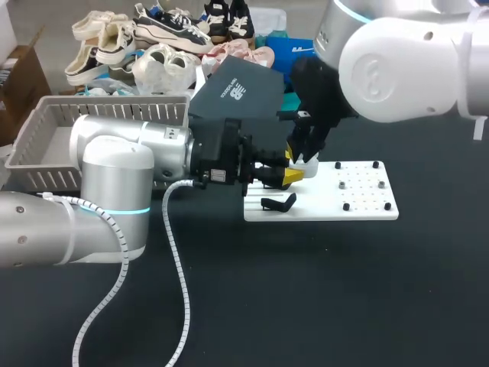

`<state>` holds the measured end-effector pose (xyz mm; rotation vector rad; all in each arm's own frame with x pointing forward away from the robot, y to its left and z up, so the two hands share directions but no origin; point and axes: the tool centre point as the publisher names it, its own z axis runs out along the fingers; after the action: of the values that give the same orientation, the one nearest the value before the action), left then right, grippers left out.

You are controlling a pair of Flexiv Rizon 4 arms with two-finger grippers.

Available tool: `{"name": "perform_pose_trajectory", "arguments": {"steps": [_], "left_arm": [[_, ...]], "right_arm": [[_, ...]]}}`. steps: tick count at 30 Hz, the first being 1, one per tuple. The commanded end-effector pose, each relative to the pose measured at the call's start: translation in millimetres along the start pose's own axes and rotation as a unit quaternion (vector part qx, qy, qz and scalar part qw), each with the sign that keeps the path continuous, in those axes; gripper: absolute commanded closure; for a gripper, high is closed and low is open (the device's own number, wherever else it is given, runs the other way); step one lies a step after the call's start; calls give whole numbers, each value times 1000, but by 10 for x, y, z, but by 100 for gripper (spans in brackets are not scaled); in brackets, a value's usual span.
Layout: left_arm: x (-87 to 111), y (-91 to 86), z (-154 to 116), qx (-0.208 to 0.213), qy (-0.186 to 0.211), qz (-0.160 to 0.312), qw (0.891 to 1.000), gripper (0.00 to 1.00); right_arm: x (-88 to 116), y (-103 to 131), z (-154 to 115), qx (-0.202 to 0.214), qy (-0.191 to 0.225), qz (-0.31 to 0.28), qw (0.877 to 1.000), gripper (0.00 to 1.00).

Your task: Pick up each earbud case from the left stands, insert the matching earbuds, close the lid, and place the case in the box.

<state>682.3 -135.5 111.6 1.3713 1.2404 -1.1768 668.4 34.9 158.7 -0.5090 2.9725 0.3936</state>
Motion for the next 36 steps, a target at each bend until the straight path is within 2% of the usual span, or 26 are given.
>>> {"name": "perform_pose_trajectory", "arguments": {"steps": [1,5,12,14,18,26,31,36], "left_arm": [[-4,16,6,1,-1,1,1000,100],[-4,16,6,1,-1,1,1000,100],[-4,16,6,1,-1,1,1000,100],[-4,16,6,1,-1,1,1000,100],[-4,16,6,1,-1,1,1000,100],[-4,16,6,1,-1,1,1000,100],[-4,16,6,1,-1,1,1000,100],[-4,16,6,1,-1,1,1000,100]], "right_arm": [[-30,25,13,2,2,0,1000,73],[-35,34,2,3,1,-1,1000,60],[-28,50,-25,6,-1,-3,1000,51],[-9,61,-64,8,-4,-3,1000,39],[21,66,-141,10,-8,-2,1000,29],[136,71,-317,16,-17,8,1000,25],[197,-74,-344,46,-17,32,998,25],[229,-208,-292,51,-6,46,998,25]]}}
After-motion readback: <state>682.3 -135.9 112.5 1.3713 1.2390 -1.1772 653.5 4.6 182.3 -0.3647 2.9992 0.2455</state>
